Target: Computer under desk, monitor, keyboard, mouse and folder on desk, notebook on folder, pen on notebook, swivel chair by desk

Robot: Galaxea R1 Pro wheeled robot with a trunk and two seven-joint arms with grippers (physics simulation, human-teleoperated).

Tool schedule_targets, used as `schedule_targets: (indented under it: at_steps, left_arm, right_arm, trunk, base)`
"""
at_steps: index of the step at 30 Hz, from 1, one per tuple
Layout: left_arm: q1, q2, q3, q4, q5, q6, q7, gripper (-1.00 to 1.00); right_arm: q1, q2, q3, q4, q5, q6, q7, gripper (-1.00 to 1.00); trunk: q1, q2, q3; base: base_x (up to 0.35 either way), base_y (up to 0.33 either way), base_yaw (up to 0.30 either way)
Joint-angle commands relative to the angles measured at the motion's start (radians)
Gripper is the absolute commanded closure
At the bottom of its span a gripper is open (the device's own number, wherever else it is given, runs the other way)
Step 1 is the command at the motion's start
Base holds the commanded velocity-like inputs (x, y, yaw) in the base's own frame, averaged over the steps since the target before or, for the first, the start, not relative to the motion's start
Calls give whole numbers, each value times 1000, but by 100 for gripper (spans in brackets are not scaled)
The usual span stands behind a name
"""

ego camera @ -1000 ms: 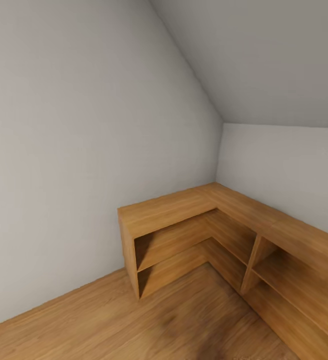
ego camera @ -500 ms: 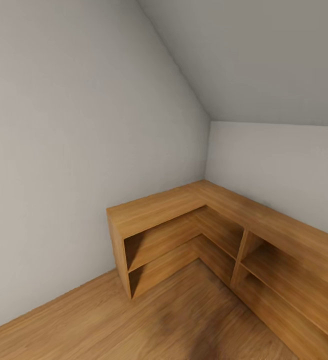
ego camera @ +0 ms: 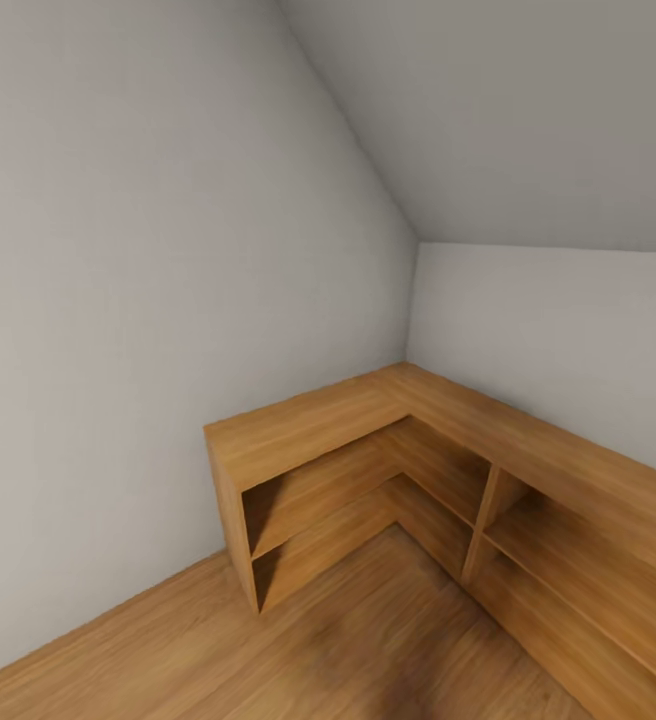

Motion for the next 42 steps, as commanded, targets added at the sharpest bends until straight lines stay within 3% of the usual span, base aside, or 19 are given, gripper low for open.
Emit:
schedule_targets:
  at_steps: [1, 28, 42]
  left_arm:
    - [0, 0, -2, 1, 4, -4, 1, -100]
    - [0, -1, -7, 1, 0, -11, 1, -100]
    - [-1, 0, -6, 1, 0, -11, 1, -100]
  right_arm:
    - [-1, 0, 8, 2, -8, -3, 0, -100]
    - [-1, -1, 9, 2, -7, -5, 0, -100]
    - [-1, -1, 10, 2, -7, -6, 0, -100]
  trunk:
    - [0, -1, -1]
    - [0, -1, -1]
    - [0, -1, -1]
  base:
    - [177, 50, -182]
    - [24, 10, -244]
    - [92, 196, -255]
